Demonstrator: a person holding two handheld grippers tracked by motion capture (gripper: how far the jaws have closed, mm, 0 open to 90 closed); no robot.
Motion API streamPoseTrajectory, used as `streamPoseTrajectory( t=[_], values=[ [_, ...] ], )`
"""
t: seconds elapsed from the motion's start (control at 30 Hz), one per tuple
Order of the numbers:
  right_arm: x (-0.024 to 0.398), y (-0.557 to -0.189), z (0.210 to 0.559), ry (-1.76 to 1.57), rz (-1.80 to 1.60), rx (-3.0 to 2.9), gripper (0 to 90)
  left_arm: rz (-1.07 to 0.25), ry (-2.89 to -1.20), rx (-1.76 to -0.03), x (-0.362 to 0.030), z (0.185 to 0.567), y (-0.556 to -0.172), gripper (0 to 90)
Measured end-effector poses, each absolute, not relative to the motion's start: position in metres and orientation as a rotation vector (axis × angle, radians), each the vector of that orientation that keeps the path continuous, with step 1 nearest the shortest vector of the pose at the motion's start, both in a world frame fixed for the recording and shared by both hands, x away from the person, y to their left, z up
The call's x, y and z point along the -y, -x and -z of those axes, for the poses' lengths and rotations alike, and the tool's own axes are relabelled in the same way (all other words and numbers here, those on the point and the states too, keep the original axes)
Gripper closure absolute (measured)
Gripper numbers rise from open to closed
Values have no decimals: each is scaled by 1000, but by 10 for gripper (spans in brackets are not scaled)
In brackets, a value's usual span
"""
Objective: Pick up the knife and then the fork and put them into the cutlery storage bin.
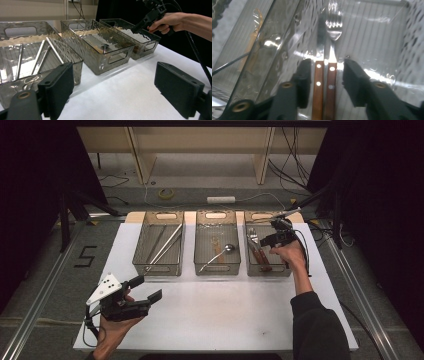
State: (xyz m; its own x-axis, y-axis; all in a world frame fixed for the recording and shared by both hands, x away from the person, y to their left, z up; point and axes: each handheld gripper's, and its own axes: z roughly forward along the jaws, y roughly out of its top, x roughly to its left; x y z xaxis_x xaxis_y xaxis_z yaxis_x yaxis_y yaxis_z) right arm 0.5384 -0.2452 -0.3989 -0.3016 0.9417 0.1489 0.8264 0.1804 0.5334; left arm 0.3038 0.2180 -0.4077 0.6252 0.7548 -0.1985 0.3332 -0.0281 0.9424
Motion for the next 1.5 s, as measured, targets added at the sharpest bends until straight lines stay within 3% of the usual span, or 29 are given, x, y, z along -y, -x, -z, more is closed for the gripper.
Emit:
streamPoseTrajectory(
  t=[0.63,1.5],
  values=[
    [220,-481,363,-1417,-1163,-2236,372,-416,-1627,-924,-217,409,-304,156],
    [203,-412,369,-1201,-1401,-2256,295,-393,-1637,-929,-216,411,-306,156]
  ],
)
